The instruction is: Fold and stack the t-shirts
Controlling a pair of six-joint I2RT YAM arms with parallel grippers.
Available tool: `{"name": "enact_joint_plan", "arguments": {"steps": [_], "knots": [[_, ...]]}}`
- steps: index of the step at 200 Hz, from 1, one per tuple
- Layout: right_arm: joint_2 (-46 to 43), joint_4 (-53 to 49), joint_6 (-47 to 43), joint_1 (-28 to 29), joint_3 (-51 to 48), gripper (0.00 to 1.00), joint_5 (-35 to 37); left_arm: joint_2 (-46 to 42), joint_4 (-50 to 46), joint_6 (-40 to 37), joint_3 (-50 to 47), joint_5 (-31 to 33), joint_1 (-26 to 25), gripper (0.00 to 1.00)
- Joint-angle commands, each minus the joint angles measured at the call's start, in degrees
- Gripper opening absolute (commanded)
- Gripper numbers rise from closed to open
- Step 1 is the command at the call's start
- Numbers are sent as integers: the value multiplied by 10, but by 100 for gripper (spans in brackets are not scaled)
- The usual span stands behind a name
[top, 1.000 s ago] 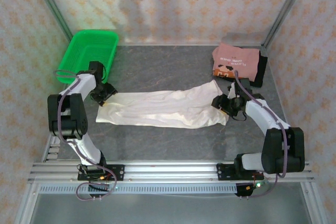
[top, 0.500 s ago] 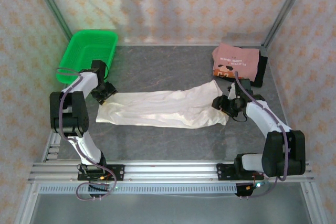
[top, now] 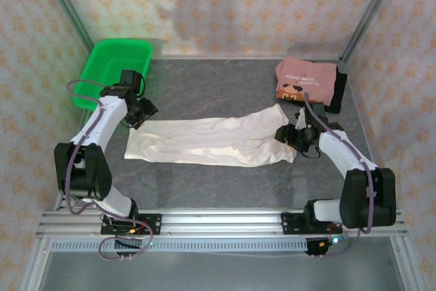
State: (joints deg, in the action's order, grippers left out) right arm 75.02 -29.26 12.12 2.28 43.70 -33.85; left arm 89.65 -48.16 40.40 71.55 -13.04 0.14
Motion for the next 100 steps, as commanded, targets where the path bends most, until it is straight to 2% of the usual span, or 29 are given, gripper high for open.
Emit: {"name": "enact_joint_plan", "arguments": {"steps": [1, 100], "knots": [[7, 6, -12, -3, -4, 54, 7, 18, -17, 23, -27, 24, -7, 53], [10, 2, -29, -4, -4, 55, 3, 130, -9, 24, 0, 78, -15, 47]]}}
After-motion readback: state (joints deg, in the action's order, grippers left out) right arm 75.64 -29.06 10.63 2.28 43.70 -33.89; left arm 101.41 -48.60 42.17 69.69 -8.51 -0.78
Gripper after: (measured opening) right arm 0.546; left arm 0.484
